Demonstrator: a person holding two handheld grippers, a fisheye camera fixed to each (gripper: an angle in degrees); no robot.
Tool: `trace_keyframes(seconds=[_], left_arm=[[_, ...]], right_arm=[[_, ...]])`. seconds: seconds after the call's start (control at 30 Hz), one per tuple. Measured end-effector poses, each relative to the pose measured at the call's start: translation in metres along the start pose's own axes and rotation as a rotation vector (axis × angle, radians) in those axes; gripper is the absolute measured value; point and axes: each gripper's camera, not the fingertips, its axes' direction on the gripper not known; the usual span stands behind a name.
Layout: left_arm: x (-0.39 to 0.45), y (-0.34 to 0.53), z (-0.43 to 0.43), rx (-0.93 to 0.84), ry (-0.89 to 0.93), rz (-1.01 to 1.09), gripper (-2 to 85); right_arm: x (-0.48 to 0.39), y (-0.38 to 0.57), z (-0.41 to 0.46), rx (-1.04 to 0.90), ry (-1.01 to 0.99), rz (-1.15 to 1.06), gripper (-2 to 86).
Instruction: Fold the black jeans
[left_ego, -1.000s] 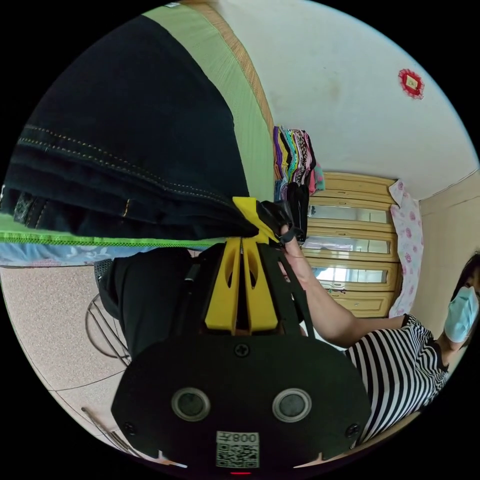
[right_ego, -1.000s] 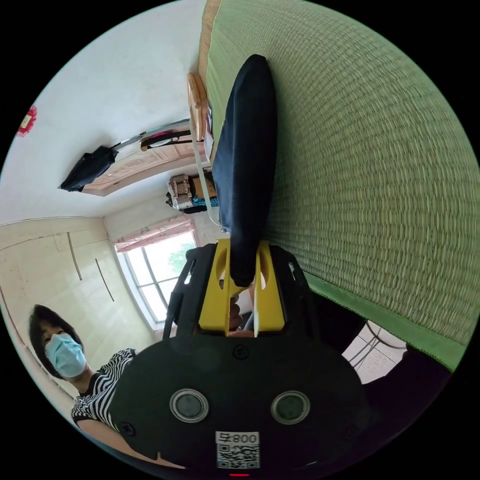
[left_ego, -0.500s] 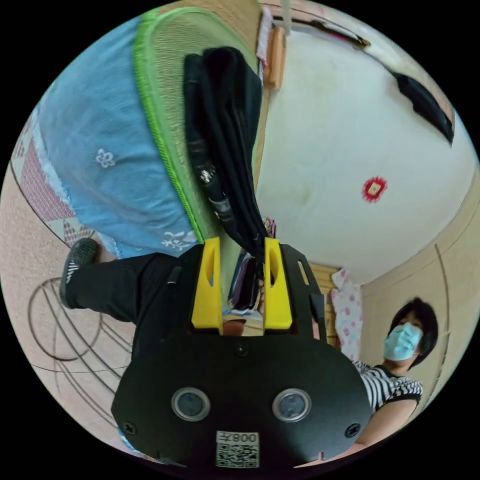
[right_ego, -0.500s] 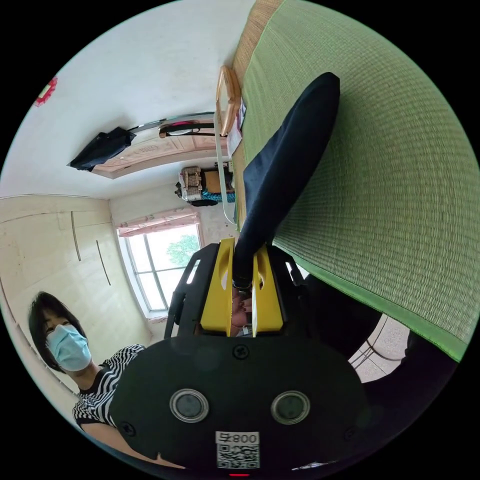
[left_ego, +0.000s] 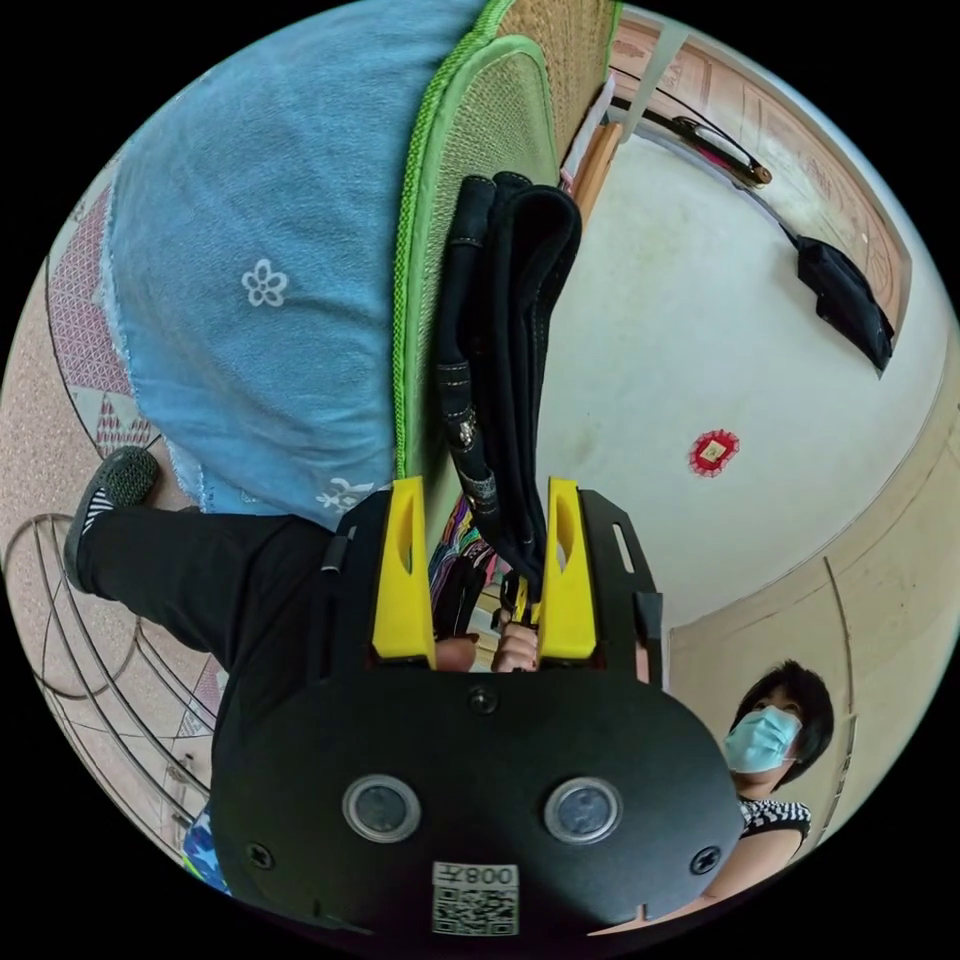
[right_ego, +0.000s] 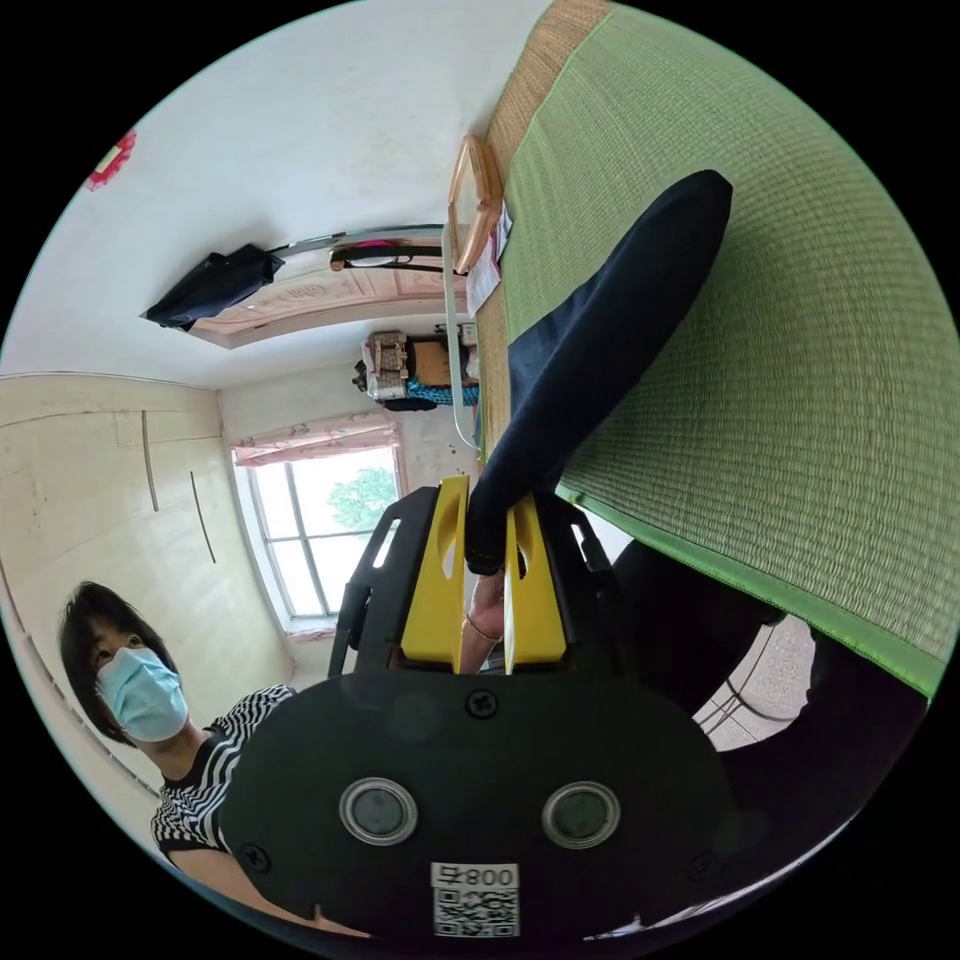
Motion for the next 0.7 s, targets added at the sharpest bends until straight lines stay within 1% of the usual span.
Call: trace_keyframes(seconds=[0.37,0.7], left_arm=[[-0.008,-0.002,-0.023,0.027,-0.003,-0.019,17.4],[-0.013,0.001,-0.023,0.038,-0.001,-0.036,17.4]], right_arm=[[-0.008,0.001,-0.026,0.023,0.001,-0.006,5.6],[-0.004,0.008,-0.061,0.058,-0.008,0.001,5.4]])
